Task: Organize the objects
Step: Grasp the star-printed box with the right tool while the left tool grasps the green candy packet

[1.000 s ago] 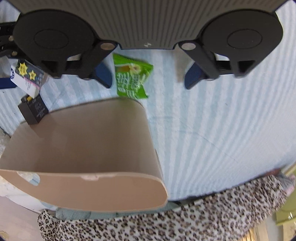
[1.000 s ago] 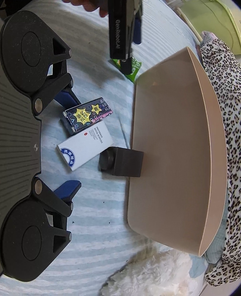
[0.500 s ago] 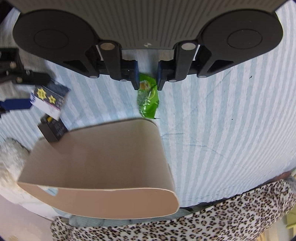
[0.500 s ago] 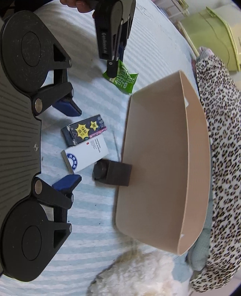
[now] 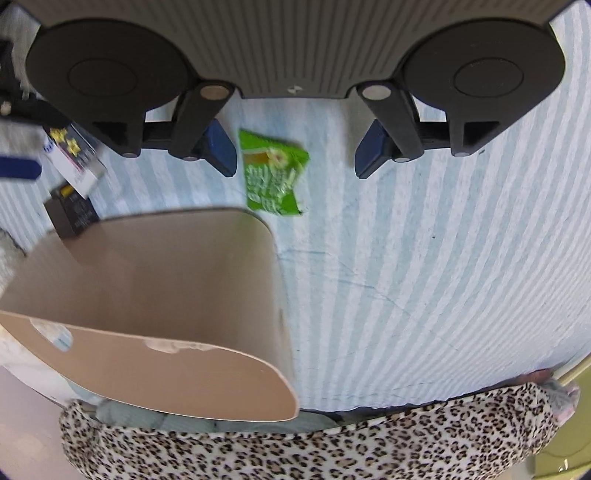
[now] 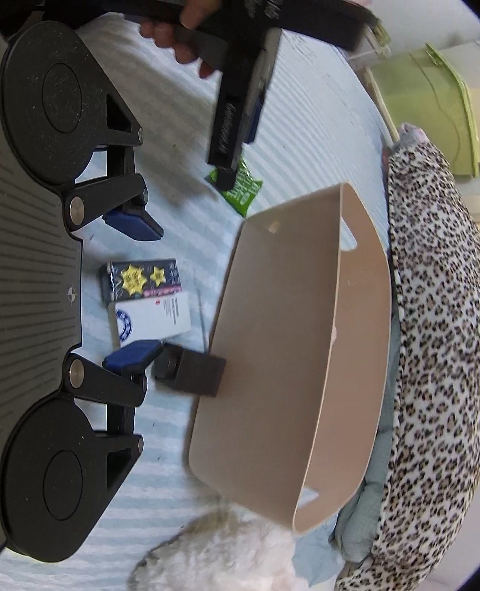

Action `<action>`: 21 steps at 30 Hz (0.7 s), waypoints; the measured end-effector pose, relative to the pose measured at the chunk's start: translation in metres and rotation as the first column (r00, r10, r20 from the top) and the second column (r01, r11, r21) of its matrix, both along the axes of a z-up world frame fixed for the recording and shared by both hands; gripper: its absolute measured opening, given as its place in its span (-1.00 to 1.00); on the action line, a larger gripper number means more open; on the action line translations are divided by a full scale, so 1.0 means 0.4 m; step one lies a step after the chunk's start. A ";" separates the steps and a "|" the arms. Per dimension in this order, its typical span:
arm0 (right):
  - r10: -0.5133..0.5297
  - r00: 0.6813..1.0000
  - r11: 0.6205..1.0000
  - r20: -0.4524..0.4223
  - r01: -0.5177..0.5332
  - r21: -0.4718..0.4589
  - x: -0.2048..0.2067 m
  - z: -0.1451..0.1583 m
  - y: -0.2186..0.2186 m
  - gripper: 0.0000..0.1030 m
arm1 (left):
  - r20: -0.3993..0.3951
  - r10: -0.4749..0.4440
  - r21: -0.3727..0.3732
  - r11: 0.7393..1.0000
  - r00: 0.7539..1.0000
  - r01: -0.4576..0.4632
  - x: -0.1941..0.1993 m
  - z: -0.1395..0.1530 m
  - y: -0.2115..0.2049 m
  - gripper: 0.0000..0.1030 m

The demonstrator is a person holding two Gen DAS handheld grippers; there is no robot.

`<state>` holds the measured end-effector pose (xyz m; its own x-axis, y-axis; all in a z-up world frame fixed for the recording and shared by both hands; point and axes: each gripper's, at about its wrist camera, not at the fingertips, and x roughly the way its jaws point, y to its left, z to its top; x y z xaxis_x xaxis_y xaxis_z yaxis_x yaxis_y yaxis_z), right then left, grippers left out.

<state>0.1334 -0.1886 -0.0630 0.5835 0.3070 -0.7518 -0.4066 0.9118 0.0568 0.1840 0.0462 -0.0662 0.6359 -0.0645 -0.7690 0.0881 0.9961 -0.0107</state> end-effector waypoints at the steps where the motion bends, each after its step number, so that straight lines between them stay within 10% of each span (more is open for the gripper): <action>1: 0.011 1.000 1.000 -0.005 -0.011 -0.007 0.003 -0.004 0.009 0.05 | 0.002 -0.001 -0.014 1.000 1.000 0.001 0.009 -0.002 0.002 0.34; 5: 0.033 0.999 0.999 -0.028 -0.034 -0.034 0.019 -0.023 0.034 -0.24 | -0.019 -0.042 -0.105 0.994 0.999 0.040 0.036 -0.015 0.007 -0.40; 21: 0.011 1.000 1.000 0.010 -0.011 -0.001 -0.009 0.022 0.006 -0.59 | 0.035 -0.059 -0.052 0.997 0.998 0.061 -0.060 0.063 -0.002 -0.67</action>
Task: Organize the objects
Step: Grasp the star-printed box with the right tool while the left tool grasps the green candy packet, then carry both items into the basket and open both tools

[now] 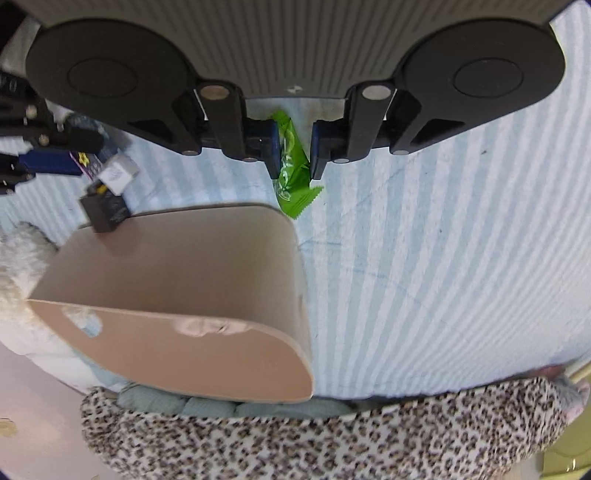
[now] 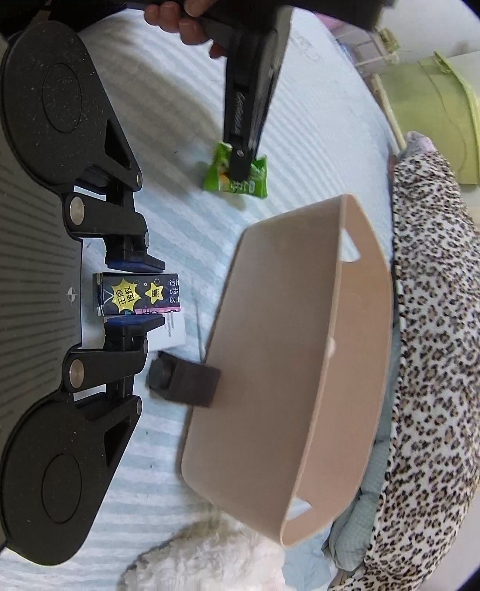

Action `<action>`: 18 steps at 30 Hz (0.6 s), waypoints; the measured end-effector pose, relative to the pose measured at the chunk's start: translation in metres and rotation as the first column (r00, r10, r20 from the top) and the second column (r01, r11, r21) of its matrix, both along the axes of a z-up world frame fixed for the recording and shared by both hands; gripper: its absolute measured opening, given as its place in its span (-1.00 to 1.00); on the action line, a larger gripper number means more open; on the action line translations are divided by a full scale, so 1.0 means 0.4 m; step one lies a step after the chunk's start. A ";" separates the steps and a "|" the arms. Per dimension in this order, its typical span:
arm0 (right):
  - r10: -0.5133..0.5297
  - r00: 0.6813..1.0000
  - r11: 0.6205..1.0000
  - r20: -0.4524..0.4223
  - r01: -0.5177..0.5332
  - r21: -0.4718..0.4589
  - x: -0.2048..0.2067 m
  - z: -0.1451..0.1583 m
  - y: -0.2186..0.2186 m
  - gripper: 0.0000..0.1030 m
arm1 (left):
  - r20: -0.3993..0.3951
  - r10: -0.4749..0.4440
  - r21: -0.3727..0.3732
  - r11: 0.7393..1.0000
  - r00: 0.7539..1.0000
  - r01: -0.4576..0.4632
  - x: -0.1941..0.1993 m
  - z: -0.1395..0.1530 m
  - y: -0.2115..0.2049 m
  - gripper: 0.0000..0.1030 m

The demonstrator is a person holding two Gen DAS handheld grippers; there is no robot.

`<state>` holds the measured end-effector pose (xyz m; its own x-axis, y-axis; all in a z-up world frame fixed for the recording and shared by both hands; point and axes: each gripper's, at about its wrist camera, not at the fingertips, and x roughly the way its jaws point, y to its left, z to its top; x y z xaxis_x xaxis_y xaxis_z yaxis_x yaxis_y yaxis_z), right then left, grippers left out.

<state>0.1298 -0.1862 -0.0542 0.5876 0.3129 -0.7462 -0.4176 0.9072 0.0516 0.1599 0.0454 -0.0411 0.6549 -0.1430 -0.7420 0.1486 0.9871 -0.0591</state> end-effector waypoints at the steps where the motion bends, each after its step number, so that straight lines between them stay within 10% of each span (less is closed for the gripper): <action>1: -0.005 1.000 1.000 0.007 0.005 0.011 -0.004 0.012 -0.008 -0.59 | 0.010 -0.009 0.001 1.000 1.000 0.009 -0.010 0.014 -0.002 -0.67; 18: -0.135 0.966 0.984 0.223 0.104 0.145 0.030 0.255 -0.139 -0.59 | 0.248 -0.077 -0.022 0.996 0.966 0.085 -0.045 0.265 -0.080 -0.68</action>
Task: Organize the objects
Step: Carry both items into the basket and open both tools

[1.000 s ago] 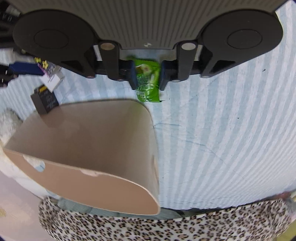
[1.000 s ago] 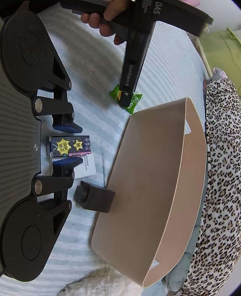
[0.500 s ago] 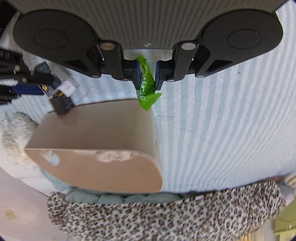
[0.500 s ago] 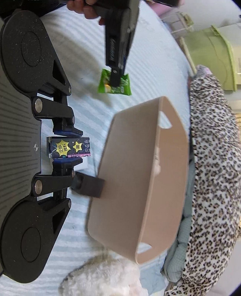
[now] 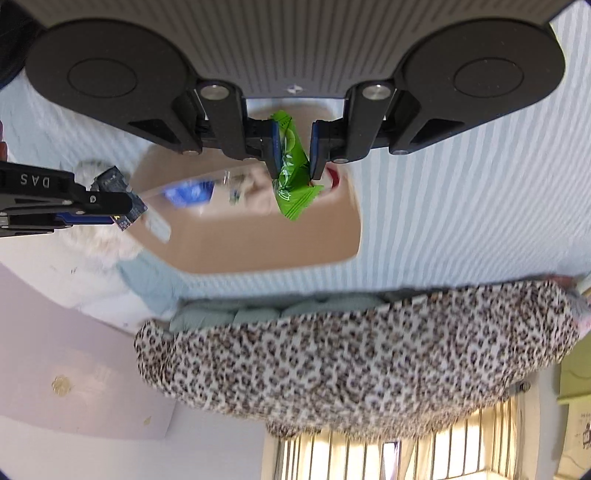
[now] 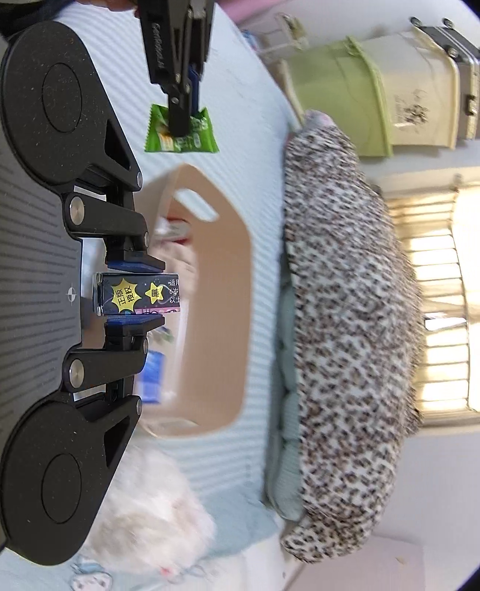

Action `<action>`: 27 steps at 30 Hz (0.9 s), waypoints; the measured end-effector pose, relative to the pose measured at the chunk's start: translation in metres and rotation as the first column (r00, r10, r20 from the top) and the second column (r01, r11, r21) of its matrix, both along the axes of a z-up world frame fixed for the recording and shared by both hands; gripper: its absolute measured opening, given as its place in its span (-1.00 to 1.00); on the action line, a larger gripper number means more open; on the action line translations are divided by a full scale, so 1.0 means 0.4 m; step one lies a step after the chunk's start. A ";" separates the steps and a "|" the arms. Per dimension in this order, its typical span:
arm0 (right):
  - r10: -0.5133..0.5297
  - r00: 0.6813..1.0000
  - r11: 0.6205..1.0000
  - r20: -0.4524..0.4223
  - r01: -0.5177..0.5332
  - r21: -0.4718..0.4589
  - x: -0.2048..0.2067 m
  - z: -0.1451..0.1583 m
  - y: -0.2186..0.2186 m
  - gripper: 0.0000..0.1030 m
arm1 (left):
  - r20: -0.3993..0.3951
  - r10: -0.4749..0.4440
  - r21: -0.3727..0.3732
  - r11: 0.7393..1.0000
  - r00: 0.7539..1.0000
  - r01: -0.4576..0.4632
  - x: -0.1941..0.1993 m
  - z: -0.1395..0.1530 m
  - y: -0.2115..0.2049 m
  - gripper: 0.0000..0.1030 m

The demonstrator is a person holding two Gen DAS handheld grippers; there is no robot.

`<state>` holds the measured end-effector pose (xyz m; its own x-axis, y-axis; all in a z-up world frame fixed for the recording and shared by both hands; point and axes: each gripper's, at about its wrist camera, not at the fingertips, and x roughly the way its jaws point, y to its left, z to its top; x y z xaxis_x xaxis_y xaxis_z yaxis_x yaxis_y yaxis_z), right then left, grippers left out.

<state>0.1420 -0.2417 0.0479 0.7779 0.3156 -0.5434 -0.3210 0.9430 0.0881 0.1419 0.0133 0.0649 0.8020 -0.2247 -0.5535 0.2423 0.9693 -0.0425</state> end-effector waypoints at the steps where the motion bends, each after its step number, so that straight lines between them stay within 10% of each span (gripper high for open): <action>1: -0.014 1.000 1.000 0.013 0.014 0.005 0.011 0.014 -0.007 -0.59 | 0.007 0.002 0.001 1.000 1.000 -0.002 0.016 0.008 -0.011 -0.68; 11: -0.117 0.991 0.991 0.063 0.120 -0.050 0.137 0.043 -0.011 -0.59 | 0.019 0.032 0.018 0.999 0.999 -0.032 0.180 0.002 -0.125 -0.68; 26: -0.167 0.982 0.976 -0.084 0.153 -0.154 0.268 -0.111 -0.011 -0.58 | -0.109 0.071 0.166 0.985 0.991 -0.053 0.303 -0.158 -0.211 -0.61; 27: -0.167 0.982 0.977 -0.091 0.153 -0.149 0.267 -0.112 -0.013 -0.35 | -0.107 0.078 0.165 0.985 0.991 -0.060 0.301 -0.154 -0.209 -0.55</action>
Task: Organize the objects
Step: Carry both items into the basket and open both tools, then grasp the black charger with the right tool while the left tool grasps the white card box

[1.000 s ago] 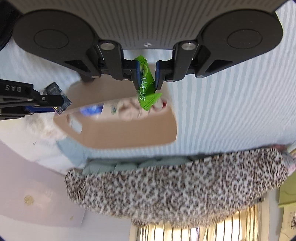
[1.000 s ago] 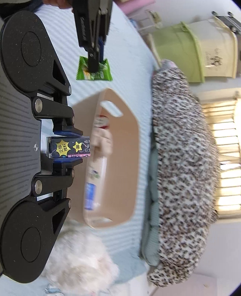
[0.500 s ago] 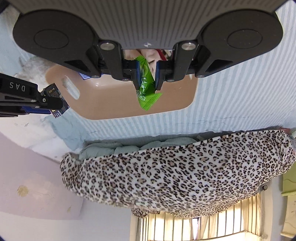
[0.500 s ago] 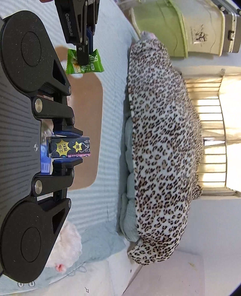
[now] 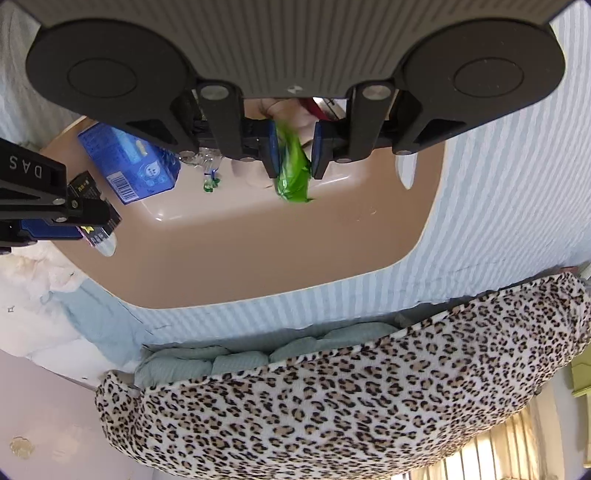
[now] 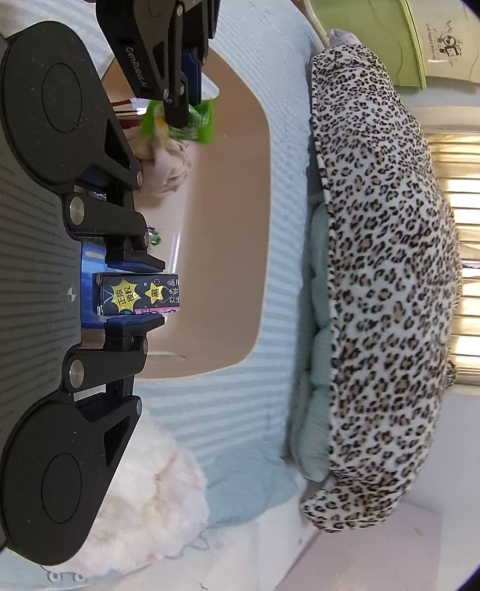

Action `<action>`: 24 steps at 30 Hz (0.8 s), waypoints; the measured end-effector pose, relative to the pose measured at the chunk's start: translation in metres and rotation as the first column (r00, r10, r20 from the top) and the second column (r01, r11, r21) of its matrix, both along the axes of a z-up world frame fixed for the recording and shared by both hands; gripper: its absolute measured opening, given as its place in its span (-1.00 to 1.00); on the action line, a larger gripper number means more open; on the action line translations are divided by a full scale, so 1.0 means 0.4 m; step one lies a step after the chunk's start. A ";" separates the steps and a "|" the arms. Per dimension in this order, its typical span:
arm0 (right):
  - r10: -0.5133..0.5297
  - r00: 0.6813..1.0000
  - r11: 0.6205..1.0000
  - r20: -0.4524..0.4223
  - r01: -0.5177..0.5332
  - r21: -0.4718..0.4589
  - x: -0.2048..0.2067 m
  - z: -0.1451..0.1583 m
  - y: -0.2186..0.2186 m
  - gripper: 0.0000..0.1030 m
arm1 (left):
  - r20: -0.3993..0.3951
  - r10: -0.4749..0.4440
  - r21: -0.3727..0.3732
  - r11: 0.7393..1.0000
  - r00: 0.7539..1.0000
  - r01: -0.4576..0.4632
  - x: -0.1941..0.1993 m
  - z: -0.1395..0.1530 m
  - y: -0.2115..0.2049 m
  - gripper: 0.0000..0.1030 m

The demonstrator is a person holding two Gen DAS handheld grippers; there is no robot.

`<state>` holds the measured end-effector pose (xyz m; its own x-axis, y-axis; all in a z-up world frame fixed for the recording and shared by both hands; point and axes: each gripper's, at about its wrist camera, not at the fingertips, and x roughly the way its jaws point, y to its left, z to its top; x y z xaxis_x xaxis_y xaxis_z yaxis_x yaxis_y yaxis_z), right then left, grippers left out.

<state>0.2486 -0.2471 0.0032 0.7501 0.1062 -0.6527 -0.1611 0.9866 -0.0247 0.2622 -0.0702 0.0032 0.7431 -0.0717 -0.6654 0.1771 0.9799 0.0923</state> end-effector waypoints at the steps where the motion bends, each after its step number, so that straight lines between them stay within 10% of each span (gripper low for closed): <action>1: -0.001 1.000 1.000 0.002 0.001 0.004 -0.006 0.003 -0.003 -0.34 | -0.003 0.006 0.000 1.000 1.000 -0.006 -0.006 0.004 0.002 -0.48; 3: 0.001 1.000 1.000 0.014 -0.001 0.012 -0.023 0.016 -0.009 0.06 | -0.005 0.023 0.005 1.000 1.000 -0.023 -0.016 0.023 0.000 0.22; 6: 0.000 0.998 1.000 0.061 0.000 0.001 -0.057 0.046 -0.016 0.39 | 0.064 0.041 0.014 0.999 0.997 -0.042 -0.059 0.063 -0.008 0.69; 24: 0.029 0.998 1.000 0.058 -0.030 0.004 -0.275 0.082 -0.040 0.71 | 0.049 0.054 -0.001 0.999 0.997 -0.054 -0.270 0.075 -0.037 0.75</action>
<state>0.1387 -0.2630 0.0359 0.7834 0.1319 -0.6074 -0.1886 0.9816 -0.0302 0.1540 -0.0849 0.0333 0.7776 -0.0304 -0.6280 0.1191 0.9879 0.0996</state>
